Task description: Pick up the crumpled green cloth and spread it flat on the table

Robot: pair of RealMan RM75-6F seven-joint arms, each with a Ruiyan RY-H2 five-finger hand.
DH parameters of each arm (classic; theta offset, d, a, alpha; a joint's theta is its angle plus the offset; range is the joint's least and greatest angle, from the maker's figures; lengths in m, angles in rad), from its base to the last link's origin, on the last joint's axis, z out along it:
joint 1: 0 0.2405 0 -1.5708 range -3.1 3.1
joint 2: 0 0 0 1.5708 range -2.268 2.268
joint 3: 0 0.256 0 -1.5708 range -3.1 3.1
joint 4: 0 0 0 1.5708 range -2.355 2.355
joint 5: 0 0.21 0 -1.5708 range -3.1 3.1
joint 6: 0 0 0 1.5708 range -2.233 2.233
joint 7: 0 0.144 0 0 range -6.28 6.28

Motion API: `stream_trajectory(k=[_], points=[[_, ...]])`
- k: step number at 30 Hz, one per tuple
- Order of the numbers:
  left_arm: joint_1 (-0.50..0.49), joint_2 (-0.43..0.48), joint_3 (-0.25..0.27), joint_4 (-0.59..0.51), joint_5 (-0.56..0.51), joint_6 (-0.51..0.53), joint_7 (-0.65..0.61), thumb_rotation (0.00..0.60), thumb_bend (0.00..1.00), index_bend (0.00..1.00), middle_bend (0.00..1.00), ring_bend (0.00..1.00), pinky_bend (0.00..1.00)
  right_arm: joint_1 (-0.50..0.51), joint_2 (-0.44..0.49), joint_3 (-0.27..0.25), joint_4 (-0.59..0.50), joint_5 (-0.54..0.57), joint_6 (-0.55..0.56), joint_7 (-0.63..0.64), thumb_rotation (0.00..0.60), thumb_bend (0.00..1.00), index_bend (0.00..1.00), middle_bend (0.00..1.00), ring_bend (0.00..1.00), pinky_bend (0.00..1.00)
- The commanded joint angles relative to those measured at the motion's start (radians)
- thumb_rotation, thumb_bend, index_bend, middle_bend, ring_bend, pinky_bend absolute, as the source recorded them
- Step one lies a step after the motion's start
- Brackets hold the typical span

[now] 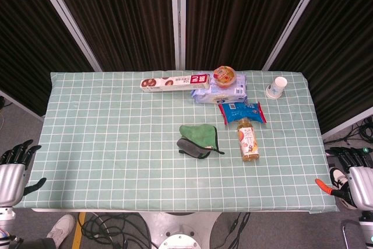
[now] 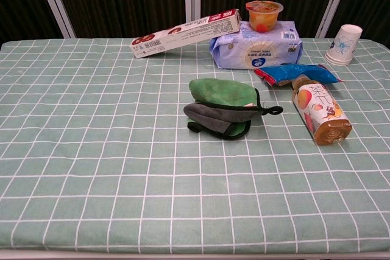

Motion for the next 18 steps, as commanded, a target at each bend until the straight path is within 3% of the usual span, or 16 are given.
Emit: stream_trajectory(k=[1, 12, 18], points=[[0.001, -0.009, -0.001, 0.018, 0.012, 0.006, -0.011, 0.600, 0.06, 0.28, 0.24, 0.19, 0.23, 0.000, -0.003, 0.002, 0.000, -0.010, 0.008, -0.003, 0.516, 0.06, 0.25, 0.21, 0.15, 0.12], [0.003, -0.011, 0.001, 0.028, 0.033, 0.008, -0.035, 0.600, 0.06, 0.28, 0.24, 0.19, 0.23, -0.003, -0.005, -0.005, -0.007, -0.081, 0.058, 0.009, 0.517, 0.05, 0.26, 0.22, 0.15, 0.12], [-0.002, -0.008, 0.001, 0.023, 0.038, -0.005, -0.049, 0.600, 0.06, 0.28, 0.24, 0.19, 0.23, 0.064, -0.022, -0.016, -0.035, -0.164, -0.010, -0.014, 0.511, 0.06, 0.33, 0.22, 0.14, 0.12]])
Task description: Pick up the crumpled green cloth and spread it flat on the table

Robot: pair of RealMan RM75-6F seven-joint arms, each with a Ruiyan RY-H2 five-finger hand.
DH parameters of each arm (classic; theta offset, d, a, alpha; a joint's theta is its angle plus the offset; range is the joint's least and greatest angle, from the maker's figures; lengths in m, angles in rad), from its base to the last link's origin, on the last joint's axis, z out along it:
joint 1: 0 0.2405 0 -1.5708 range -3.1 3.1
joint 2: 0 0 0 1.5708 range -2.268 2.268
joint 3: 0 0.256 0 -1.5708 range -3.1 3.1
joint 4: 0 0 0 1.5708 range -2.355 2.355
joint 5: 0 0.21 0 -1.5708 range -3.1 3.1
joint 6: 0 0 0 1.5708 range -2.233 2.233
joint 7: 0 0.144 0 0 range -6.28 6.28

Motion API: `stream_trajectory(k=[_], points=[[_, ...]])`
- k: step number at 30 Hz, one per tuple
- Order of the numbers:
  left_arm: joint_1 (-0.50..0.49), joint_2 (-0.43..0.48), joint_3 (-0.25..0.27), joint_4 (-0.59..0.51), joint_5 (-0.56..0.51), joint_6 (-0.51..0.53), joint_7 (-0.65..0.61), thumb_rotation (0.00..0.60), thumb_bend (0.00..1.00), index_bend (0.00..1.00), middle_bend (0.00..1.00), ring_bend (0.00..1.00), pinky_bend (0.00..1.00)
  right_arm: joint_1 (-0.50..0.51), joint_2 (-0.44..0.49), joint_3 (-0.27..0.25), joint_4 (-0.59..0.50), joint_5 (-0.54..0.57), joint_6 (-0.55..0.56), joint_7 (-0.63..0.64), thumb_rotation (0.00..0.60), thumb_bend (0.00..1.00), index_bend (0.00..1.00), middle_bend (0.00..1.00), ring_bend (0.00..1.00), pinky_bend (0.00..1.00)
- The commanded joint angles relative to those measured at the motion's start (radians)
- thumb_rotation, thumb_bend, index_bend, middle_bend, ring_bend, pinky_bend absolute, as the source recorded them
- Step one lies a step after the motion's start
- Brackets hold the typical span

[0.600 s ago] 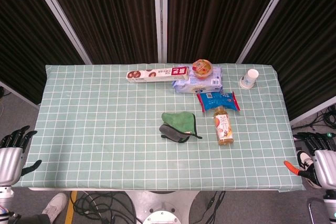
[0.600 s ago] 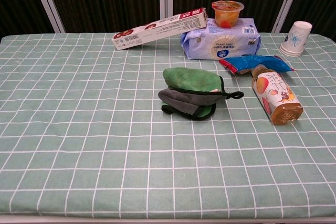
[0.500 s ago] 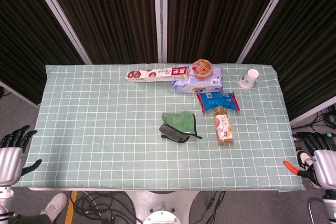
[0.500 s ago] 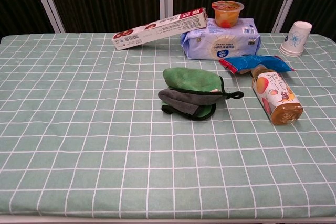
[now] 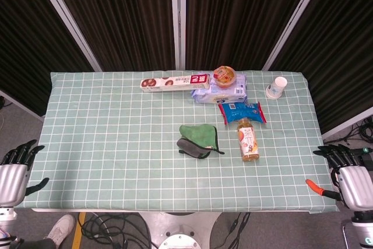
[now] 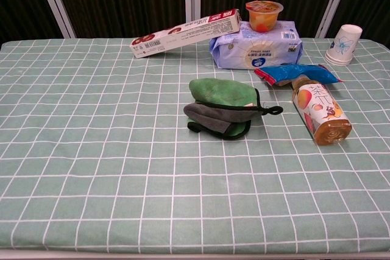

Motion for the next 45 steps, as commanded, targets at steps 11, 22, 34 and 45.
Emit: stream_trajectory(k=[11, 22, 34, 45], points=[[-0.002, -0.006, -0.003, 0.007, 0.009, -0.003, -0.030, 0.600, 0.06, 0.28, 0.24, 0.19, 0.23, 0.312, -0.221, 0.086, -0.004, 0.075, -0.432, -0.204, 0.512, 0.07, 0.38, 0.22, 0.10, 0.12], [-0.027, -0.015, -0.016, 0.024, -0.004, -0.041, -0.040, 0.600, 0.06, 0.28, 0.24, 0.19, 0.23, 0.533, -0.510, 0.163, 0.237, 0.235, -0.656, -0.325, 0.509, 0.11, 0.38, 0.21, 0.06, 0.12], [-0.036, -0.022, -0.022, 0.032, -0.015, -0.055, -0.046, 0.600, 0.06, 0.28, 0.24, 0.19, 0.23, 0.655, -0.674, 0.180, 0.438, 0.327, -0.752, -0.367, 0.514, 0.19, 0.40, 0.21, 0.05, 0.12], [-0.042, -0.028, -0.023, 0.040, -0.012, -0.059, -0.053, 0.600, 0.06, 0.28, 0.24, 0.19, 0.23, 0.664, -0.723, 0.139, 0.500, 0.335, -0.746, -0.345, 0.552, 0.37, 0.57, 0.23, 0.05, 0.11]])
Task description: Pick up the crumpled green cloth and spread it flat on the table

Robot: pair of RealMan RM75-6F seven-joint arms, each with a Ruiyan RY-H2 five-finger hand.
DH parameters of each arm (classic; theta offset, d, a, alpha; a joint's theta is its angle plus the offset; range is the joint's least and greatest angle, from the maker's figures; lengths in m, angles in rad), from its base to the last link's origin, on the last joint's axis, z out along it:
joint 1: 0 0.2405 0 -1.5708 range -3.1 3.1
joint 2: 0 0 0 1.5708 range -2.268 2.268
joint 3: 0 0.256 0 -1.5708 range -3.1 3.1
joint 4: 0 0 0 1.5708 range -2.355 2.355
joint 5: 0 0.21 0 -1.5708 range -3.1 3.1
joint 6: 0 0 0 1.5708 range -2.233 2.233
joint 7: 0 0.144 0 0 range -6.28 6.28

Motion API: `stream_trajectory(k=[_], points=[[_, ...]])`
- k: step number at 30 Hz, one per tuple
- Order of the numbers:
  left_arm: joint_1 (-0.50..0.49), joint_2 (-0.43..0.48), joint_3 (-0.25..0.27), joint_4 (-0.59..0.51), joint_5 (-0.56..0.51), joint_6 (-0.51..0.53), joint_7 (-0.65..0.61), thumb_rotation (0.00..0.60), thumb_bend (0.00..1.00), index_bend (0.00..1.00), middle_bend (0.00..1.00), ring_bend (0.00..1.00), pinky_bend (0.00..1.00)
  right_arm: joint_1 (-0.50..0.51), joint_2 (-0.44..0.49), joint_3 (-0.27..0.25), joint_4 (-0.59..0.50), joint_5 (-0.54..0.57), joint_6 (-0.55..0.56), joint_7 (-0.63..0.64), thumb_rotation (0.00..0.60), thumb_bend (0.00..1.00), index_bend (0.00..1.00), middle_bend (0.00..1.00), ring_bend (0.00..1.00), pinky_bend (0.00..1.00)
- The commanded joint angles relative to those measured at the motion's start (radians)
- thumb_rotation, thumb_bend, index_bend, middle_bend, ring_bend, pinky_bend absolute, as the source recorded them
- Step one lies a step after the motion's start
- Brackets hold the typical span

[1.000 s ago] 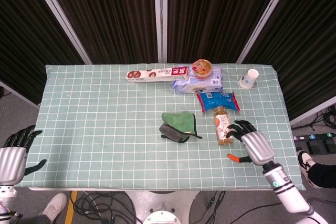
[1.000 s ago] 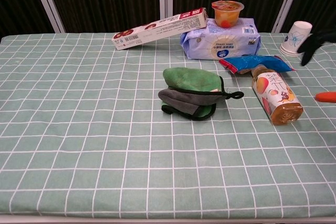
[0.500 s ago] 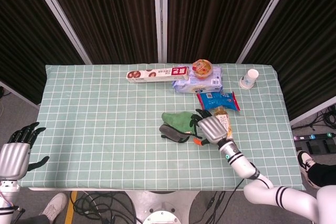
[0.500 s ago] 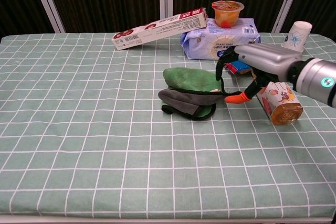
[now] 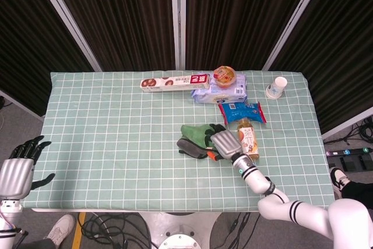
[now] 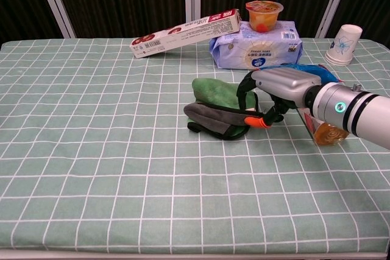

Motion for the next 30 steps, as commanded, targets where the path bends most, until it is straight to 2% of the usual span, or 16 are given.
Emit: stream_trajectory(k=[1, 3, 5, 9, 15, 21, 24, 30], points=[[-0.004, -0.003, -0.001, 0.003, 0.004, -0.003, -0.004, 0.600, 0.06, 0.28, 0.24, 0.19, 0.23, -0.001, -0.013, -0.008, 0.014, -0.002, 0.014, 0.004, 0.570, 0.39, 0.59, 0.23, 0.05, 0.11], [-0.010, -0.006, -0.002, 0.006, 0.006, -0.008, -0.012, 0.600, 0.06, 0.28, 0.24, 0.19, 0.23, -0.002, -0.015, -0.009, 0.014, -0.005, 0.030, 0.004, 0.597, 0.46, 0.67, 0.25, 0.06, 0.11], [-0.019, -0.010, -0.007, 0.010, 0.007, -0.017, -0.035, 0.600, 0.06, 0.28, 0.24, 0.19, 0.23, -0.004, -0.009, -0.006, 0.003, -0.014, 0.055, 0.006, 0.600, 0.49, 0.69, 0.26, 0.06, 0.11], [-0.047, -0.015, -0.026, 0.005, 0.008, -0.039, -0.090, 0.600, 0.06, 0.28, 0.24, 0.19, 0.23, 0.002, 0.032, 0.006, -0.052, -0.045, 0.099, 0.000, 0.600, 0.53, 0.70, 0.26, 0.07, 0.11], [-0.124, -0.029, -0.067, -0.003, 0.002, -0.118, -0.238, 0.600, 0.06, 0.31, 0.24, 0.19, 0.23, 0.038, 0.109, 0.043, -0.163, -0.085, 0.143, -0.052, 0.599, 0.53, 0.70, 0.26, 0.07, 0.11], [-0.226, -0.080, -0.128, 0.013, -0.079, -0.261, -0.394, 0.600, 0.06, 0.34, 0.24, 0.20, 0.24, 0.120, 0.143, 0.114, -0.221, -0.074, 0.121, -0.124, 0.600, 0.53, 0.70, 0.26, 0.07, 0.11], [-0.287, -0.114, -0.159, 0.024, -0.160, -0.380, -0.476, 0.600, 0.06, 0.34, 0.24, 0.19, 0.24, 0.173, 0.141, 0.157, -0.234, -0.040, 0.096, -0.176, 0.600, 0.54, 0.69, 0.25, 0.07, 0.11], [-0.384, -0.159, -0.207, 0.052, -0.284, -0.555, -0.539, 0.600, 0.04, 0.34, 0.24, 0.20, 0.25, 0.259, 0.118, 0.215, -0.218, 0.043, 0.059, -0.260, 0.600, 0.54, 0.68, 0.25, 0.07, 0.11]])
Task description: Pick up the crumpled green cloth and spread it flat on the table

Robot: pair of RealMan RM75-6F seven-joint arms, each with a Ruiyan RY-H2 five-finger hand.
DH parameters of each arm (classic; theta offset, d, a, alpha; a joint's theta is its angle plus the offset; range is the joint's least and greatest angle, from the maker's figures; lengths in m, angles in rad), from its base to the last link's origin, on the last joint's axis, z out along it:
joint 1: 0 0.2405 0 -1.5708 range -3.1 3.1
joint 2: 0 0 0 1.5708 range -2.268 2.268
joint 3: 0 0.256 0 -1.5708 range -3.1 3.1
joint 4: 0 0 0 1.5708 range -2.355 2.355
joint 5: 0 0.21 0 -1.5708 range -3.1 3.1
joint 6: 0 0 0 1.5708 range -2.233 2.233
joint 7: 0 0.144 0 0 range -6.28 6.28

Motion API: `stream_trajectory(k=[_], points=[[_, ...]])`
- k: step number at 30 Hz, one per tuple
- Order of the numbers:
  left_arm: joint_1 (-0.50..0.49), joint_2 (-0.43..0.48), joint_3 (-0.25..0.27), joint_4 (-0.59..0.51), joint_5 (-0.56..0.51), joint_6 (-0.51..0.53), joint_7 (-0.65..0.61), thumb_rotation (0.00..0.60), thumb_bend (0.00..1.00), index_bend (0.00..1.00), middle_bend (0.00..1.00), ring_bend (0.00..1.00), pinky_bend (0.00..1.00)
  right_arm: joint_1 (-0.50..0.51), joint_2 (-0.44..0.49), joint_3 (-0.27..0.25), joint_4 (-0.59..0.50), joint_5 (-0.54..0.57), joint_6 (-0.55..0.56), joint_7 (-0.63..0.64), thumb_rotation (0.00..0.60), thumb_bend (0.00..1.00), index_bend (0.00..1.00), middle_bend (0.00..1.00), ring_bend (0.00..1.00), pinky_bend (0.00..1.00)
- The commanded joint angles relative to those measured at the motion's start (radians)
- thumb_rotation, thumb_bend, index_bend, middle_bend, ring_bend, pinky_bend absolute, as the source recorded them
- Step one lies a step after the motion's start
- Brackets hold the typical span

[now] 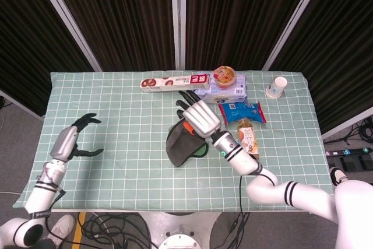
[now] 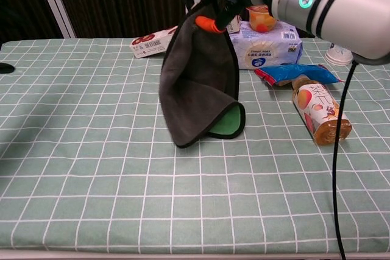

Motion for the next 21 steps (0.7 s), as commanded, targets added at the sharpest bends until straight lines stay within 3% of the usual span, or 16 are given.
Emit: stream_trajectory(k=[1, 8, 11, 16, 21], points=[[-0.086, -0.049, -0.051, 0.033, -0.107, -0.125, -0.057, 0.600, 0.03, 0.34, 0.24, 0.20, 0.25, 0.053, -0.017, 0.039, 0.011, 0.055, -0.022, -0.054, 0.600, 0.54, 0.68, 0.25, 0.07, 0.11], [-0.172, -0.108, -0.086, 0.123, -0.228, -0.258, -0.063, 0.600, 0.01, 0.32, 0.20, 0.20, 0.26, 0.151, -0.045, 0.076, 0.060, 0.144, -0.045, -0.152, 0.600, 0.54, 0.68, 0.25, 0.07, 0.11], [-0.199, -0.131, -0.095, 0.154, -0.259, -0.308, -0.077, 0.544, 0.01, 0.31, 0.19, 0.20, 0.26, 0.185, -0.055, 0.078, 0.081, 0.166, -0.042, -0.195, 0.600, 0.54, 0.67, 0.25, 0.07, 0.11], [-0.227, -0.135, -0.117, 0.177, -0.249, -0.424, -0.197, 0.462, 0.01, 0.31, 0.18, 0.20, 0.26, 0.238, -0.048, 0.081, 0.107, 0.175, -0.041, -0.239, 0.600, 0.55, 0.66, 0.24, 0.07, 0.11], [-0.236, -0.155, -0.115, 0.223, -0.207, -0.445, -0.242, 0.468, 0.01, 0.31, 0.18, 0.19, 0.26, 0.284, -0.031, 0.082, 0.126, 0.174, -0.047, -0.268, 0.600, 0.55, 0.66, 0.24, 0.07, 0.11]])
